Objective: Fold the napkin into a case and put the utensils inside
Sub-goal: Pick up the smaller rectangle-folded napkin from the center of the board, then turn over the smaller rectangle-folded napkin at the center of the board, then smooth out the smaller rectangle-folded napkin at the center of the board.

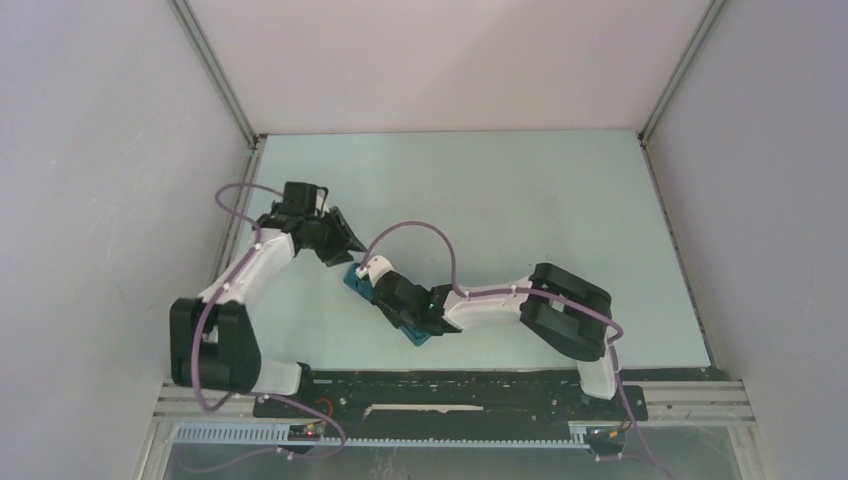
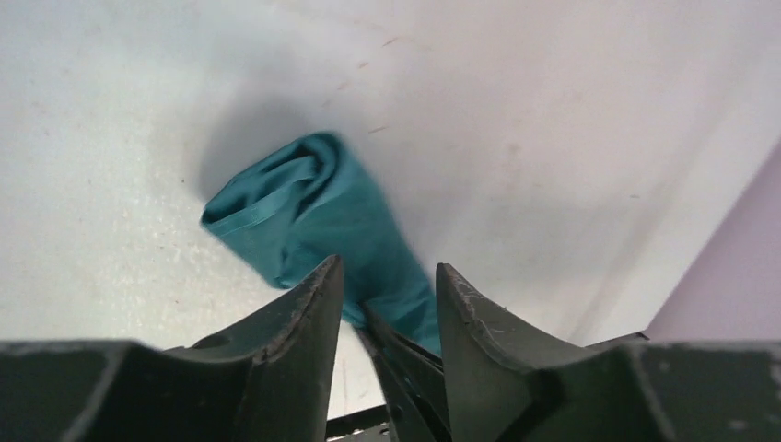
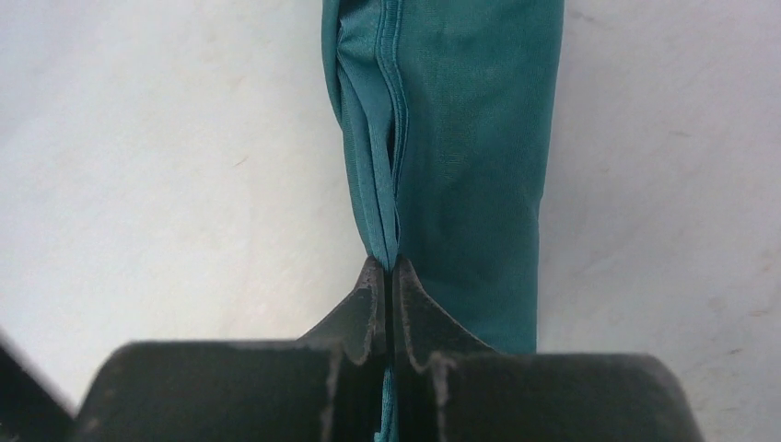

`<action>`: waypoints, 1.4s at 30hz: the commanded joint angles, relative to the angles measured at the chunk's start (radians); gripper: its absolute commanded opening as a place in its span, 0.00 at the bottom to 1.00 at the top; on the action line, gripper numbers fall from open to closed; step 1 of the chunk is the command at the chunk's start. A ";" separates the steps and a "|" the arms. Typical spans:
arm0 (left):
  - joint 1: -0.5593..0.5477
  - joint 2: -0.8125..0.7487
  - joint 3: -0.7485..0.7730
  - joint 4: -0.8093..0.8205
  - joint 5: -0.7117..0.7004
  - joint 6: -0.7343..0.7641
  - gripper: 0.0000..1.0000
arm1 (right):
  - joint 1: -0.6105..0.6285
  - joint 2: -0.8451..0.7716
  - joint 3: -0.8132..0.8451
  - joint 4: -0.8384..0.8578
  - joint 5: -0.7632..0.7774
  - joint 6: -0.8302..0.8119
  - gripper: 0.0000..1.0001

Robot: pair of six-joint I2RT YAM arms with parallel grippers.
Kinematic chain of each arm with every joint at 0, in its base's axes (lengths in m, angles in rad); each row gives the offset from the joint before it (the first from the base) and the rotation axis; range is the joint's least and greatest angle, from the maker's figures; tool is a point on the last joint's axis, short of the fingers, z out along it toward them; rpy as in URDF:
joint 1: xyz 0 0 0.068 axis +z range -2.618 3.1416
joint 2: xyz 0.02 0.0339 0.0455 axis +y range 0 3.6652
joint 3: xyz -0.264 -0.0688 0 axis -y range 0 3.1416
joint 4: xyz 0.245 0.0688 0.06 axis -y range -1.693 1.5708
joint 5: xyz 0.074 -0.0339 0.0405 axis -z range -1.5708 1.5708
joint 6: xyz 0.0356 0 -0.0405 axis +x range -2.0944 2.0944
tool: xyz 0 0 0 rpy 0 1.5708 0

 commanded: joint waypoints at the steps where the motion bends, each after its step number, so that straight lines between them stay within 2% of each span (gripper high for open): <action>1: 0.039 -0.165 0.108 -0.129 0.033 0.086 0.49 | -0.039 -0.113 -0.026 0.014 -0.303 0.079 0.00; 4: 0.081 -0.233 0.125 -0.183 0.029 0.118 0.50 | -0.072 -0.136 -0.041 0.017 -0.477 0.121 0.00; 9: 0.103 -0.305 0.124 -0.242 -0.004 0.175 0.52 | -0.175 -0.170 -0.126 0.139 -0.772 0.257 0.00; 15: 0.103 -0.332 0.101 -0.260 0.082 0.205 0.52 | -0.344 -0.053 -0.218 0.414 -1.103 0.580 0.00; 19: 0.103 -0.335 0.085 -0.273 0.107 0.222 0.53 | -0.447 0.040 -0.317 0.693 -1.208 0.803 0.00; 24: 0.080 -0.325 0.044 -0.273 0.148 0.236 0.54 | -0.565 0.118 -0.345 0.738 -1.262 0.863 0.02; 27: 0.024 -0.298 -0.007 -0.227 0.164 0.211 0.55 | -0.625 0.115 -0.337 0.646 -1.280 0.807 0.30; 28: -0.004 -0.288 -0.037 -0.186 0.181 0.183 0.55 | -0.639 0.097 -0.325 0.575 -1.286 0.728 0.37; 30: -0.063 -0.255 -0.094 -0.068 0.221 0.115 0.51 | -0.656 0.019 -0.295 0.310 -1.246 0.550 0.49; 31: -0.086 -0.230 -0.113 -0.018 0.240 0.081 0.47 | -0.658 -0.040 -0.283 0.133 -1.186 0.457 0.54; 32: -0.106 -0.202 -0.123 0.028 0.255 0.055 0.43 | -0.658 -0.102 -0.282 0.029 -1.124 0.388 0.60; 34: -0.133 -0.152 -0.136 0.123 0.273 0.007 0.34 | -0.656 -0.214 -0.272 -0.144 -0.984 0.298 0.63; 37: -0.137 -0.071 -0.121 0.176 0.264 -0.012 0.21 | -0.604 -0.353 -0.247 -0.314 -0.871 0.218 0.65; 39: -0.137 -0.018 -0.099 0.189 0.235 -0.014 0.17 | -0.549 -0.393 -0.243 -0.329 -0.881 0.232 0.65; 42: -0.137 0.060 -0.067 0.231 0.217 -0.037 0.11 | -0.465 -0.389 -0.244 -0.252 -0.955 0.309 0.63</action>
